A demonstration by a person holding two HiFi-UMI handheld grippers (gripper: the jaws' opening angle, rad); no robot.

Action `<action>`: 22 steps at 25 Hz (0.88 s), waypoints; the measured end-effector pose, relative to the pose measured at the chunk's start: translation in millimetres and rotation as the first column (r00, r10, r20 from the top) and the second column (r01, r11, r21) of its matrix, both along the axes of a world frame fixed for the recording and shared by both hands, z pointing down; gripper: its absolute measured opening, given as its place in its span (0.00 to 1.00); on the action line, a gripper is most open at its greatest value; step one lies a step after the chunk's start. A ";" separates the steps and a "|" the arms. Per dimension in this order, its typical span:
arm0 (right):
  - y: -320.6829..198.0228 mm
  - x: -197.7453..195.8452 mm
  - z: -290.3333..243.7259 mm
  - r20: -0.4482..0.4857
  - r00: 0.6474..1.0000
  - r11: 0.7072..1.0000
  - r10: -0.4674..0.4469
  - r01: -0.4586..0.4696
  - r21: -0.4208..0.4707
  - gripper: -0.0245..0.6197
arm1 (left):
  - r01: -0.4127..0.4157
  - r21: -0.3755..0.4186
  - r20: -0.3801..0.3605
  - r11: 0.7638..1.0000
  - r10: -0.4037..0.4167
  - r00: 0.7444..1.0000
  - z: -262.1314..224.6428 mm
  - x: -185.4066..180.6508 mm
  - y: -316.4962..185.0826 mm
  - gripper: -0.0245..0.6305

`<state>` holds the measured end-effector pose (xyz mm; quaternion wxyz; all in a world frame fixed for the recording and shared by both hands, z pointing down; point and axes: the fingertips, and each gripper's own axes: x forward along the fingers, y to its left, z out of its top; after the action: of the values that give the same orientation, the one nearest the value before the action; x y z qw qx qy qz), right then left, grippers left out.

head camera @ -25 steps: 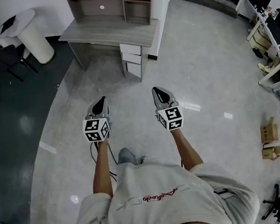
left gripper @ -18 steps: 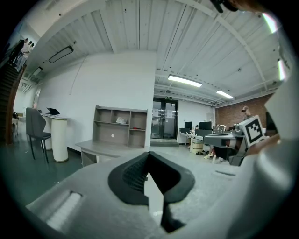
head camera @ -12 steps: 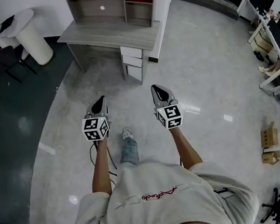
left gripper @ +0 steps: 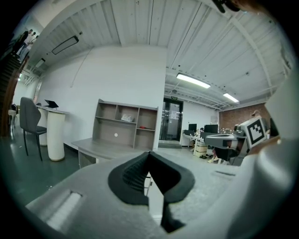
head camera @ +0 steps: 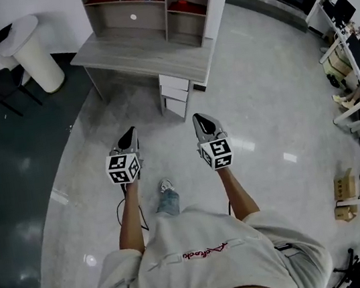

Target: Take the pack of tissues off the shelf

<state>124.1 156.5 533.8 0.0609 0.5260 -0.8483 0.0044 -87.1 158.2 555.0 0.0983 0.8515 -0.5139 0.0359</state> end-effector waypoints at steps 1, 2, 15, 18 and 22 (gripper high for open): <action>-13.6 -3.8 -1.1 -0.004 1.000 1.000 0.002 -0.002 -0.001 0.05 | -0.003 -0.001 -0.003 1.000 0.003 1.000 -0.5 -3.2 -13.6 0.04; -26.7 -7.5 -2.4 -0.007 1.000 1.000 0.004 -0.004 -0.002 0.05 | -0.005 -0.002 -0.007 1.000 0.005 1.000 -1.2 -6.3 -26.7 0.04; -172.5 -50.0 -29.9 -0.028 0.999 0.999 0.035 -0.034 0.037 0.05 | -0.036 0.013 -0.037 0.999 0.037 0.999 -16.3 -46.5 -177.5 0.04; -190.0 -56.3 -28.4 -0.030 0.999 0.999 0.042 -0.041 0.035 0.05 | -0.049 0.012 -0.034 0.999 0.049 0.998 -15.7 -51.6 -196.9 0.04; -202.1 -60.5 -18.7 -0.034 0.998 0.999 0.050 -0.050 0.015 0.05 | -0.064 0.004 -0.025 0.998 0.064 0.998 -11.5 -55.4 -214.5 0.04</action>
<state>63.6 -45.6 515.0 0.0715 0.5475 -0.8337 -0.0092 -142.5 -56.3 543.5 0.1024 0.8681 -0.4850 0.0274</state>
